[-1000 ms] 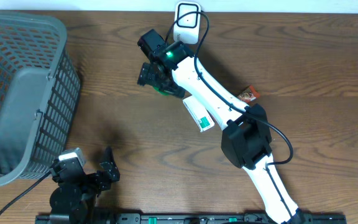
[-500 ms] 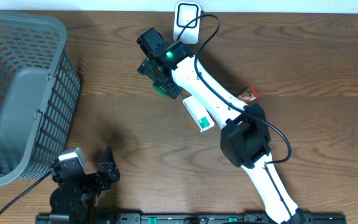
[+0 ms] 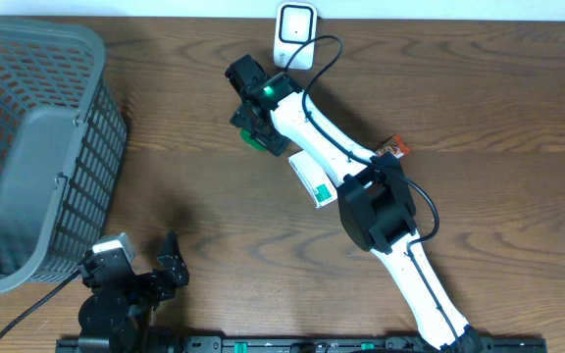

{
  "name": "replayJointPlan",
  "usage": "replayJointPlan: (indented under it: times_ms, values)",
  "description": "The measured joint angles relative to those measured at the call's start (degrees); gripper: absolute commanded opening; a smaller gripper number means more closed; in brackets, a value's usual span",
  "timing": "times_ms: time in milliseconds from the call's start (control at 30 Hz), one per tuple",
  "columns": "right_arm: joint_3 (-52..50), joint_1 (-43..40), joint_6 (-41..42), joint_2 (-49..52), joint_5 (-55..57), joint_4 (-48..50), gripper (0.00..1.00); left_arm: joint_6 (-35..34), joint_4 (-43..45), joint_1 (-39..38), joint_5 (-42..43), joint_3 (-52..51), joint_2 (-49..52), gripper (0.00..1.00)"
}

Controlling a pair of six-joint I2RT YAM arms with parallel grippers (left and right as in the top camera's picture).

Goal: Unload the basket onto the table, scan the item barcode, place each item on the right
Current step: 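Lower the bottle onto the table beside the Panadol box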

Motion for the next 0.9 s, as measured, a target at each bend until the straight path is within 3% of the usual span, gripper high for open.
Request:
replayJointPlan:
  times_ms: [167,333,600,900]
  values:
    - [0.0,-0.15,-3.06,0.04,-0.37,-0.22,0.57,0.0,0.02,0.0,0.0,0.0,0.0,0.98]
    - [0.98,-0.15,-5.07,0.13,-2.49,-3.65,0.56,0.0,0.02,0.0,0.0,0.0,0.0,0.98]
    - [9.92,-0.15,-9.7,1.03,-8.83,-20.72,0.59,0.0,0.02,0.0,0.0,0.0,0.0,0.98]
    - [15.61,-1.77,-22.18,1.03,-29.38,-35.36,0.58,0.0,0.02,0.0,0.0,0.0,0.0,0.98]
